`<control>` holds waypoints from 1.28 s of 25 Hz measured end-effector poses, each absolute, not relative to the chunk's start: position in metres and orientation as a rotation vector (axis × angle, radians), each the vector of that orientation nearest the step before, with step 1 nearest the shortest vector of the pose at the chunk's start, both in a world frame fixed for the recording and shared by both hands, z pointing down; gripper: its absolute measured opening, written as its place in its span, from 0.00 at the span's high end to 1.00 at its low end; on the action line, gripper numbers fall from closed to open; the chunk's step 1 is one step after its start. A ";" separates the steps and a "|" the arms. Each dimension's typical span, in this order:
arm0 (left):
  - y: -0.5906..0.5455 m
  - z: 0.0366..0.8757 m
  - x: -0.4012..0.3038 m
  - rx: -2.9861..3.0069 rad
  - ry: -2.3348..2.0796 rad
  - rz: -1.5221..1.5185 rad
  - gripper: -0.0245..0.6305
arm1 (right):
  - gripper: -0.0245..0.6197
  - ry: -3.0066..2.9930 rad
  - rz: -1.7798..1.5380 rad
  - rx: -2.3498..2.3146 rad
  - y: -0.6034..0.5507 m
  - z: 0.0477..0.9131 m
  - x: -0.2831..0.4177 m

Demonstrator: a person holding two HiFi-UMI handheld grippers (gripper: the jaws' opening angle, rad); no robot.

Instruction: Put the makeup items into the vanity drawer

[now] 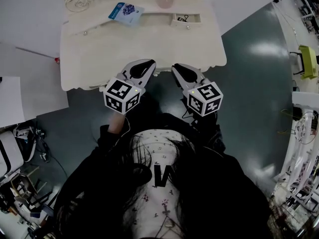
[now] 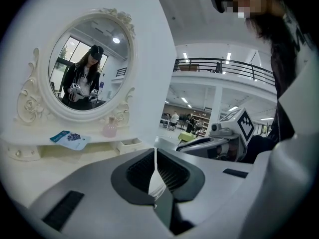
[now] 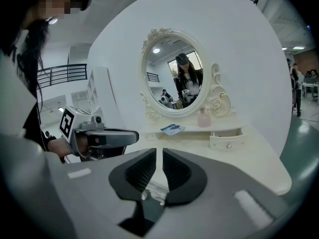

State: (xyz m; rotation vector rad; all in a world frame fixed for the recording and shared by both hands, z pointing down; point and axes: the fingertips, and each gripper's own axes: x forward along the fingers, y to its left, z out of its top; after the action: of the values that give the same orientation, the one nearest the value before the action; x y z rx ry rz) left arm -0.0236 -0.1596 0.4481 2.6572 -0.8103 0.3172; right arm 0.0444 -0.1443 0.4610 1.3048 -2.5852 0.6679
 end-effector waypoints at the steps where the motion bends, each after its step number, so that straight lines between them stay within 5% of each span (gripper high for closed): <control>1: -0.151 0.448 -0.016 2.656 -0.815 0.319 0.96 | 0.89 -2.589 0.665 1.301 -0.137 0.460 0.052; 18: -0.003 0.465 0.068 2.615 -0.899 0.378 0.96 | 0.89 -2.659 0.664 1.173 -0.005 0.469 0.120; 32: 0.054 0.454 0.047 2.619 -0.965 0.425 0.96 | 0.89 -2.706 0.657 1.089 0.046 0.466 0.088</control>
State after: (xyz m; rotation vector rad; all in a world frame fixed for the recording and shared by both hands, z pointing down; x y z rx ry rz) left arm 0.0475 0.0536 0.4540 2.6190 -0.9654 0.4254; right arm 0.0876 0.0455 0.4664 1.0886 -2.7062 0.6574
